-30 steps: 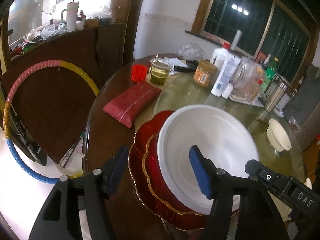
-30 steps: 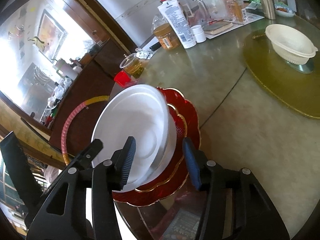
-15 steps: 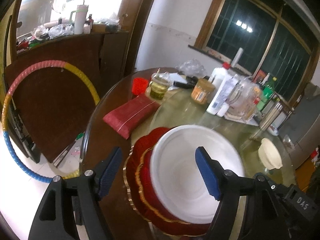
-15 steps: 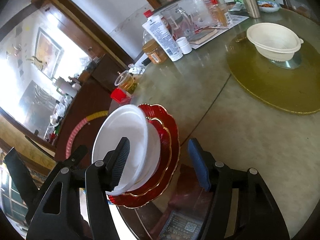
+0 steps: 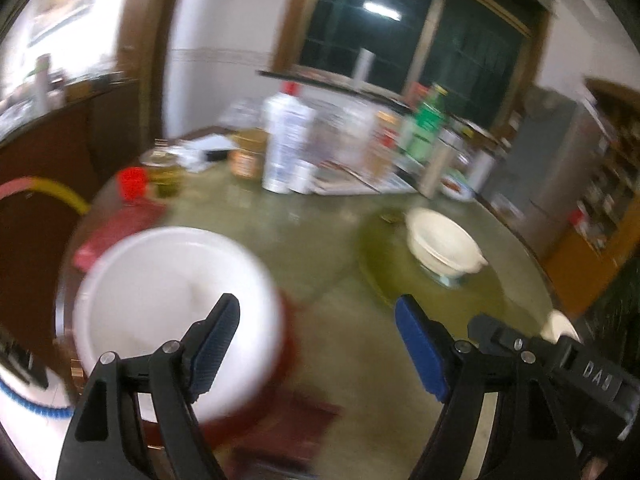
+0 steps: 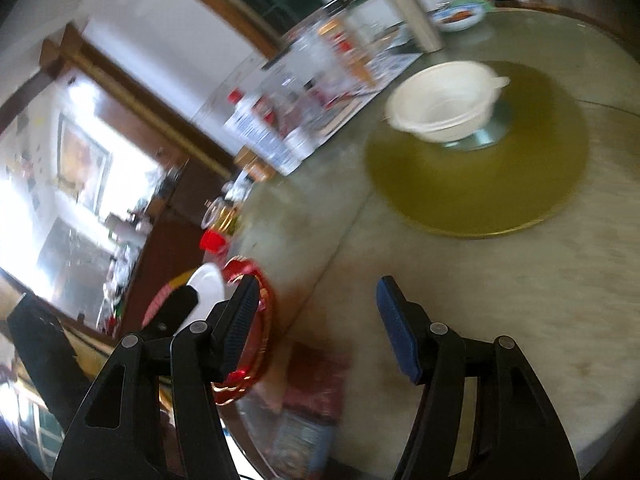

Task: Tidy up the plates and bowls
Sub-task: 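Move both open tools toward the cream ribbed disposable bowls on the table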

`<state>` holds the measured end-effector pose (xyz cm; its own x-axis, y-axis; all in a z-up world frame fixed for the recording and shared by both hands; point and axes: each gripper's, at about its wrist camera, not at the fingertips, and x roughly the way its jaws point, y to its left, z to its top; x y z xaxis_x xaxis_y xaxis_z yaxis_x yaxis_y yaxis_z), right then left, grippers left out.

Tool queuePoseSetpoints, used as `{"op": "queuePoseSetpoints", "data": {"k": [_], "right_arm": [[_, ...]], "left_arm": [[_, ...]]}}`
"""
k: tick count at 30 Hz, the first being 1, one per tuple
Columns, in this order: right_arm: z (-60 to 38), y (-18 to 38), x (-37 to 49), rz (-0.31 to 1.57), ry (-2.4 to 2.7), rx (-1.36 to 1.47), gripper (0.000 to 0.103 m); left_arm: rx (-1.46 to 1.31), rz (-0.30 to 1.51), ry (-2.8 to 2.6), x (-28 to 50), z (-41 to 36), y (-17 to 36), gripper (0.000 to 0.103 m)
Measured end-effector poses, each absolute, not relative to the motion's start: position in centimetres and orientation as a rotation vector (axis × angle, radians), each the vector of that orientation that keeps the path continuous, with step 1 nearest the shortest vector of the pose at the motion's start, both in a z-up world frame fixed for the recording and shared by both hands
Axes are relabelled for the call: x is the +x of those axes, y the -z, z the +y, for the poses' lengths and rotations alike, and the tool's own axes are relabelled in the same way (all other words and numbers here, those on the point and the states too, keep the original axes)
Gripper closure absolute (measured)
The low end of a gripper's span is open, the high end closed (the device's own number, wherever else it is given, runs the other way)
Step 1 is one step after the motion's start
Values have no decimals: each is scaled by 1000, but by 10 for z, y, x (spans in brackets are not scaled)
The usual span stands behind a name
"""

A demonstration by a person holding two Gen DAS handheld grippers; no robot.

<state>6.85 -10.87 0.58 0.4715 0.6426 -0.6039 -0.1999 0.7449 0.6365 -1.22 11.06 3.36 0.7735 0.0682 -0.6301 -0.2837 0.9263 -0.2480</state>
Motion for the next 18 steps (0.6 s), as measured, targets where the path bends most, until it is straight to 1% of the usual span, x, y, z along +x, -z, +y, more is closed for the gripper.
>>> {"op": "queuePoseSetpoints", "data": {"k": [6, 12, 18], "right_arm": [[-187, -7, 58, 909, -444, 627, 41], [-273, -21, 34, 822, -306, 686, 41], [-359, -20, 26, 778, -123, 761, 41]], "left_arm": [[-267, 751, -28, 16, 43, -23, 23], [-220, 840, 120, 43, -20, -15, 23], [-212, 904, 256, 72, -84, -13, 23]]}}
